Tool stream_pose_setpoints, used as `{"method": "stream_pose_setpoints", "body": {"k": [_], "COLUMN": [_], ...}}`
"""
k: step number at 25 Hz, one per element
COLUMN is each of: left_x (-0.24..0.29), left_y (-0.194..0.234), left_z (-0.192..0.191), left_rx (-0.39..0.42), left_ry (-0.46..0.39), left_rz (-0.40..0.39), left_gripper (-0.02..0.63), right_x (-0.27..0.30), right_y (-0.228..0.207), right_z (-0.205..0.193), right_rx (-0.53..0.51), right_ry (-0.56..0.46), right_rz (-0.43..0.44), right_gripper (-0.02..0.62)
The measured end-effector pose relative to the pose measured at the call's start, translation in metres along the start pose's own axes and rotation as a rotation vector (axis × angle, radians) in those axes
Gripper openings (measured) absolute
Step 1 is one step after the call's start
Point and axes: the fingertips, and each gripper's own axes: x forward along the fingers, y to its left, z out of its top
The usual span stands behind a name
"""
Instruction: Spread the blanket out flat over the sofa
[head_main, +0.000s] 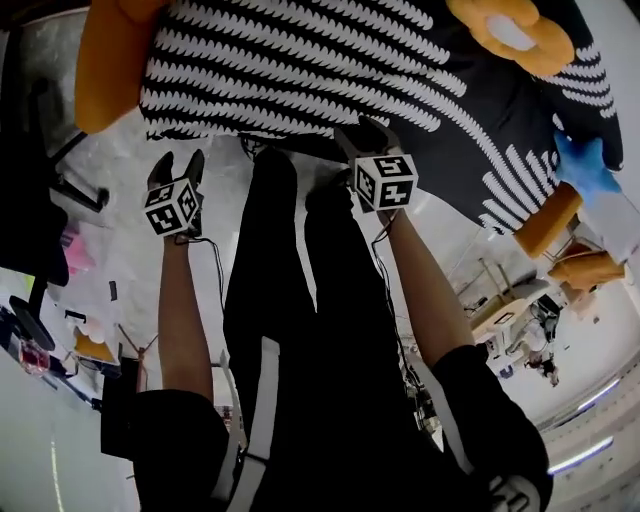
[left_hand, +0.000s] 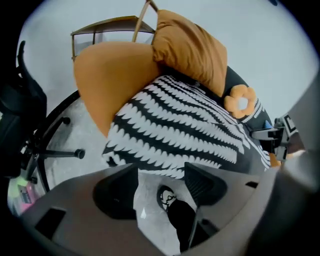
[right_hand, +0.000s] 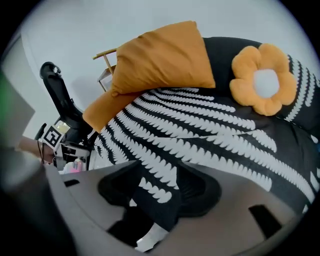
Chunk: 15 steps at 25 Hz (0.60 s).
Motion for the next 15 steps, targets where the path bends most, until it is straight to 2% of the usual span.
{"method": "stream_pose_setpoints", "body": {"k": [6,9,15], "left_x": [0.031,0.042,0.014], "left_y": [-0.119,-0.181,-0.283], "left_z": [0.025,0.032,0.034], "left_rx": [0.121,0.212,0.392], "left_ry": [-0.01,0.003,0.063], "left_rz": [-0.142,-0.218,-0.338], "left_gripper": [0.273,0.273,0.268], "right_x": [-0.042,-0.067,-0.145], "right_y": [-0.049,-0.066,-0.085], "right_z": [-0.045,-0.07,-0.097], "right_rx": [0.102,0.158,0.249], "right_ry": [-0.031,-0.04,-0.079], "right_rz": [-0.065,-0.097,-0.166], "right_gripper": [0.229,0.229,0.222]}}
